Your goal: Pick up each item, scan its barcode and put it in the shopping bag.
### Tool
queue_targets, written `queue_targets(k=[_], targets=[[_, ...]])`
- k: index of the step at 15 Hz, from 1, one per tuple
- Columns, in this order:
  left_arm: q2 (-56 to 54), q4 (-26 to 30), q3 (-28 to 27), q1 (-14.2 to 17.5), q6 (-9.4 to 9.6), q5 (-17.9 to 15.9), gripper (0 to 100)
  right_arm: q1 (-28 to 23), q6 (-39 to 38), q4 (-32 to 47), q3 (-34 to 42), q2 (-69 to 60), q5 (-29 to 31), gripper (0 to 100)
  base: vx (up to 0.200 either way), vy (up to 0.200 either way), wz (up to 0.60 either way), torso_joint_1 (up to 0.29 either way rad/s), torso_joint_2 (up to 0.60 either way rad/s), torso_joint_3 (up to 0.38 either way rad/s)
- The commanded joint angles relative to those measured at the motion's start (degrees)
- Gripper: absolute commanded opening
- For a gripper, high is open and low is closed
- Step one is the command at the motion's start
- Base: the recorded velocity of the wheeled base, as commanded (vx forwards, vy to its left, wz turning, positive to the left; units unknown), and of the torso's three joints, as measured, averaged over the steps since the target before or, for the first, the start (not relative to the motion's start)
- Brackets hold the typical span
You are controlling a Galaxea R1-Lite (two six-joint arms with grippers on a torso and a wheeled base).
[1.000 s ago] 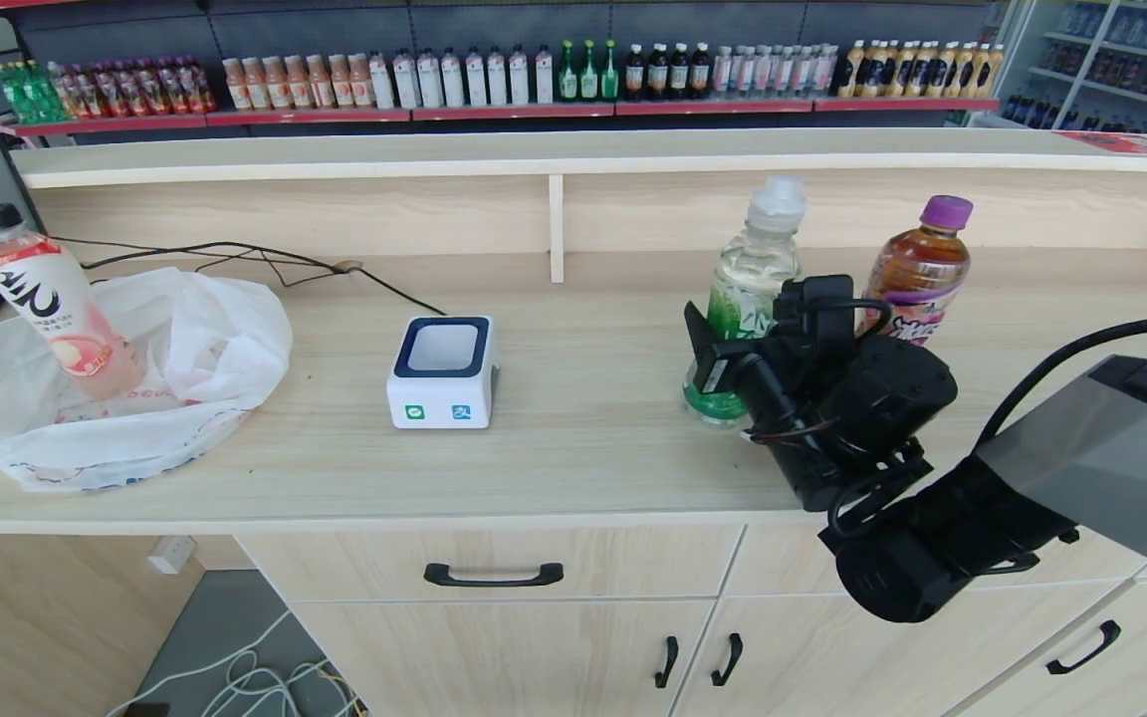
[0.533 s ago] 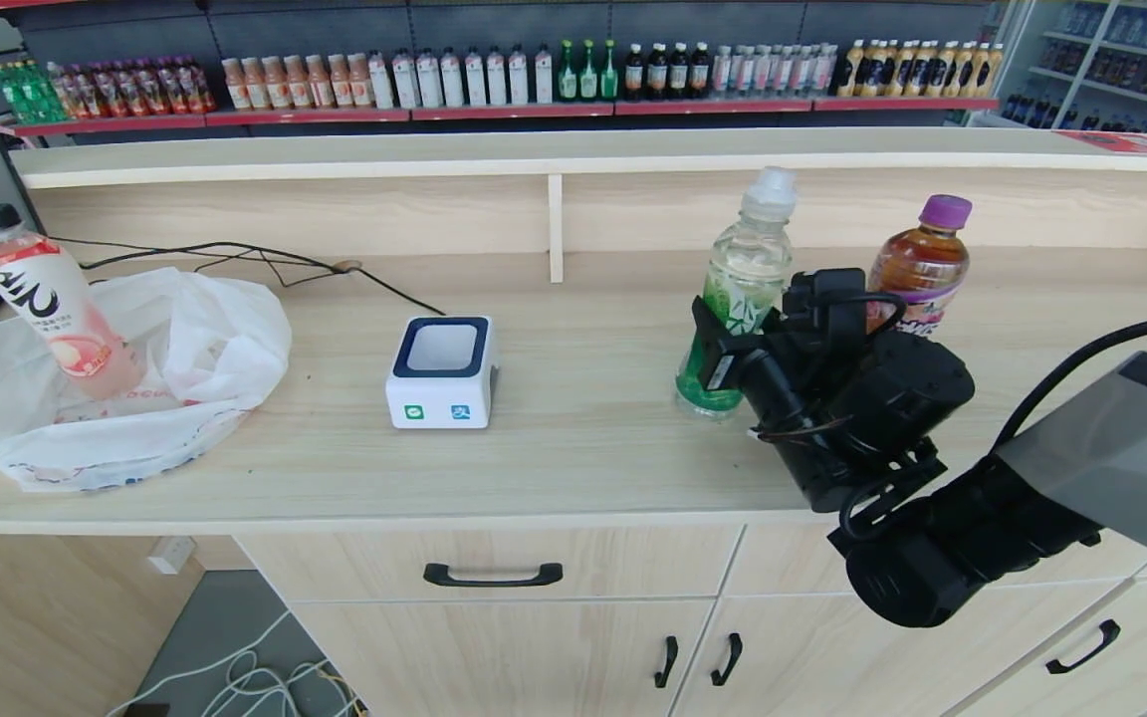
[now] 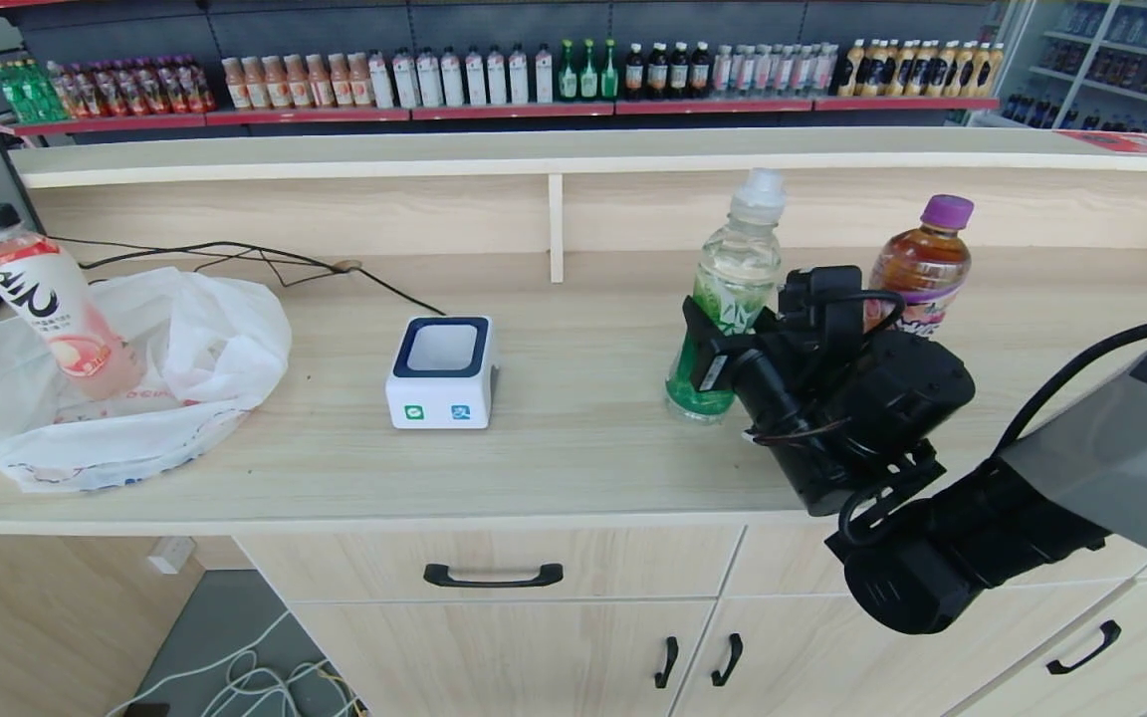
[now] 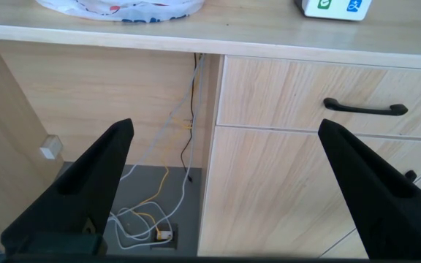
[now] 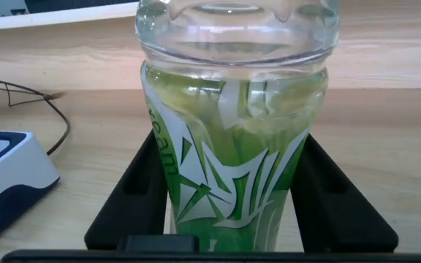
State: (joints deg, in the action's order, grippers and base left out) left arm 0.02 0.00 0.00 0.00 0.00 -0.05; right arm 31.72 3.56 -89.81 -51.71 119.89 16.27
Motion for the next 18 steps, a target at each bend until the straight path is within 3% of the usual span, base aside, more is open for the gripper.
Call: queue_targets(k=[1, 9, 18], targets=[[-0.02, 0.00, 0.00, 0.00, 0.00, 0.05, 100, 0.71, -0.04, -0.19, 0.03, -0.80, -0.01, 0, 0.000, 0.000, 0.00, 0.000, 0.00, 0.000], [-0.02, 0.00, 0.00, 0.00, 0.00, 0.05, 100, 1.94, -2.24, -0.19, 2.93, -6.60, -0.01, 0, 0.000, 0.000, 0.00, 0.000, 0.00, 0.000], [-0.02, 0.00, 0.00, 0.00, 0.00, 0.05, 100, 7.22, -2.33, -0.19, 13.92, -18.64, 0.07, 0, 0.000, 0.000, 0.00, 0.000, 0.00, 0.000]])
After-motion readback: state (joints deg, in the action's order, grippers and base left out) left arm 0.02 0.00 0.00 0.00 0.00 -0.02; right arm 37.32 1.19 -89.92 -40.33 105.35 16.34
